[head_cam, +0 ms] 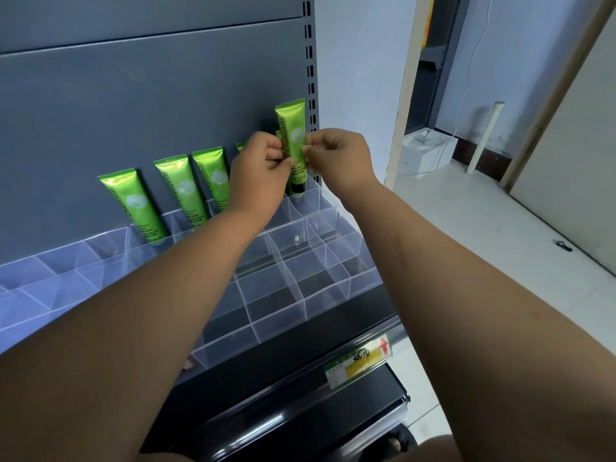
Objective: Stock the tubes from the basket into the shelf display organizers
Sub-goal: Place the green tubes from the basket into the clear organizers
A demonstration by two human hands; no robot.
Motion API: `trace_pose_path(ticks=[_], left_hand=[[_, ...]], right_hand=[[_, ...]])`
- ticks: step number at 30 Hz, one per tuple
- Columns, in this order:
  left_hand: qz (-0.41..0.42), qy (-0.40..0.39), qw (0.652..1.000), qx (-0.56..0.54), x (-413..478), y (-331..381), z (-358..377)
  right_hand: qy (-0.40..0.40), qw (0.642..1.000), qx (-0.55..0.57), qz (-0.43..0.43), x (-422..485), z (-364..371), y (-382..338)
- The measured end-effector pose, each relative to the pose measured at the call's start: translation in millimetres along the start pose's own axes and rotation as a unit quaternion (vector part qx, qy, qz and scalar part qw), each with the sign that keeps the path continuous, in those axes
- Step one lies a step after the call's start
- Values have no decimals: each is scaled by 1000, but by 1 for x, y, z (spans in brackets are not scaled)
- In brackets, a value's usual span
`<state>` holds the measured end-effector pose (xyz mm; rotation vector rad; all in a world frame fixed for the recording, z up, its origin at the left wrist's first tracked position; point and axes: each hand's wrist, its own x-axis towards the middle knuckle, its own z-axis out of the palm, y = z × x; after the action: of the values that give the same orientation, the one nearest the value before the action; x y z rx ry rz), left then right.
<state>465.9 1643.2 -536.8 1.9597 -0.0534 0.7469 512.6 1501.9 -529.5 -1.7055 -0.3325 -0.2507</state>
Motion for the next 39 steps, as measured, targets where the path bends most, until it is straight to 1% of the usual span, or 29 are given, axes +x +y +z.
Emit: trace_pose_path(ticks=[4, 7, 10, 16, 21, 26, 33, 39], left_hand=[[1, 4, 1000, 6, 0, -5, 1], [4, -10, 1000, 16, -4, -10, 1], [3, -29, 999, 33, -9, -16, 3], [-14, -22, 999, 22, -9, -21, 3], [-27, -35, 999, 19, -8, -22, 3], [-40, -56, 998, 11, -5, -24, 4], [-61, -38, 997, 24, -4, -25, 5], [-58, -39, 997, 43, -3, -30, 5]], right_hand=[[4, 1000, -22, -15, 5, 2, 2], [2, 999, -31, -13, 8, 0, 4], [-12, 999, -36, -9, 9, -1, 9], [-31, 998, -45, -5, 10, 2, 10], [-59, 997, -41, 5, 7, -4, 15], [-48, 997, -66, 19, 7, -5, 21], [-40, 993, -107, 20, 3, -6, 24], [-35, 989, -141, 17, 1, -2, 21]])
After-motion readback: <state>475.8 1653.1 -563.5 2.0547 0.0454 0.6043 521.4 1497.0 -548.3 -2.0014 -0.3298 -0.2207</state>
